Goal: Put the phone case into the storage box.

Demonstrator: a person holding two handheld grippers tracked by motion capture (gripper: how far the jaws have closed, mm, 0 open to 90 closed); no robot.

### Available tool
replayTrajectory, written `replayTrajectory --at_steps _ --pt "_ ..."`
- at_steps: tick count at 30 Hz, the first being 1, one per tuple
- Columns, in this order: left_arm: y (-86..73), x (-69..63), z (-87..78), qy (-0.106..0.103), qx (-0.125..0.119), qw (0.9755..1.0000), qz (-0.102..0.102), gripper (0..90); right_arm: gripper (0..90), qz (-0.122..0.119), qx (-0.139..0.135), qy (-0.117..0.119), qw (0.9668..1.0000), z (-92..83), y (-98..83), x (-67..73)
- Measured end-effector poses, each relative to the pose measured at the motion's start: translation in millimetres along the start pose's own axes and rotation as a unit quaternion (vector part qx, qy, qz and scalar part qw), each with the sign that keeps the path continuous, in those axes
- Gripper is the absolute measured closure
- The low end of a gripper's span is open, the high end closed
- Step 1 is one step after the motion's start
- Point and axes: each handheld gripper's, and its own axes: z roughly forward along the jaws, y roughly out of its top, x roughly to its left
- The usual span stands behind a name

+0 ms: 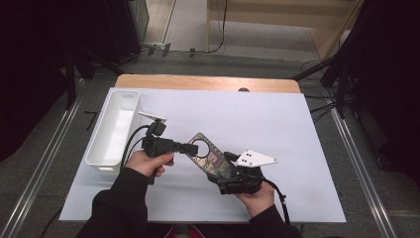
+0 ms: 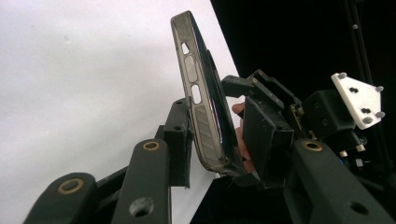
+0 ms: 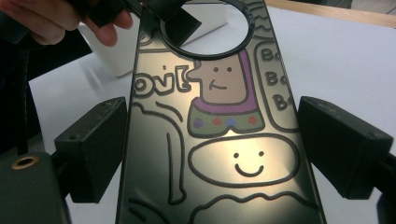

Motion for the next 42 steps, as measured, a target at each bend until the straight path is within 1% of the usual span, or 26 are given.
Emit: replayTrajectory --at_steps 2,10,15,22,23,25,33,42 --pt "0.6 -0.3 0.6 0.003 -0.001 1.0000 -0.001 64.6 10.7 0.003 -0.001 0.001 1.0000 0.2 -0.6 0.1" --pt "1.7 0.1 2.8 0.009 -0.003 1.0000 0.000 66.4 10.7 0.007 -0.005 -0.004 1.0000 0.6 -2.4 0.1" --pt "1.9 0.5 3.7 0.013 -0.004 0.9999 0.005 68.1 10.7 0.013 -0.004 -0.005 0.9999 1.7 -3.8 -0.1" --pt "2.0 0.8 3.8 0.013 -0.008 0.9999 0.005 69.9 10.7 0.014 0.000 -0.006 0.9999 3.3 -4.5 0.0" --pt "2.0 1.1 3.9 0.008 -0.009 0.9999 0.003 70.4 10.7 0.014 -0.002 -0.006 0.9999 3.6 -4.7 0.1" --pt "2.4 1.9 3.7 0.006 -0.010 0.9999 0.002 71.2 10.7 0.015 -0.001 -0.008 0.9999 4.0 -4.9 0.4" --pt "3.2 3.5 3.6 -0.014 -0.014 0.9998 -0.008 74.1 10.7 0.013 -0.003 -0.009 0.9999 4.7 -5.2 0.4" --pt "4.0 3.3 3.4 -0.019 -0.016 0.9996 -0.013 75.5 10.7 0.013 -0.003 -0.012 0.9998 5.8 -5.4 0.6"
